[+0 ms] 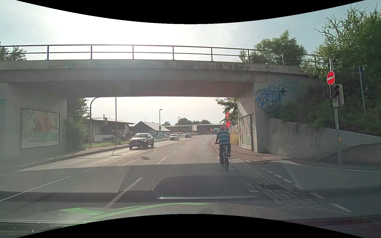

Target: Follow the waypoints while adhering to traffic rules and regulations

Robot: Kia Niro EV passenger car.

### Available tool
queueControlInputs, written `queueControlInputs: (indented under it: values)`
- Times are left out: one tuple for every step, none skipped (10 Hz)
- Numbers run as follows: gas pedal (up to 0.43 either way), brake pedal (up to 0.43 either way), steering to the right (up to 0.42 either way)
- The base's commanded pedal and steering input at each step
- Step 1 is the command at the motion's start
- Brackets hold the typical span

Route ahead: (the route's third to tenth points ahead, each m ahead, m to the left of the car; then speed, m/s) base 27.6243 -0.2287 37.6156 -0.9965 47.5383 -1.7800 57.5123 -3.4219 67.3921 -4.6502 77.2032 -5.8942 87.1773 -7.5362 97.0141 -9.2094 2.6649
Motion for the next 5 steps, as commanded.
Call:
queueControlInputs:
  values:
    - [0.000,0.000,-0.011]
    - [0.000,0.000,-0.008]
    - [0.020,0.000,-0.007]
    - [0.028,0.000,-0.008]
    - [0.028,0.000,-0.007]
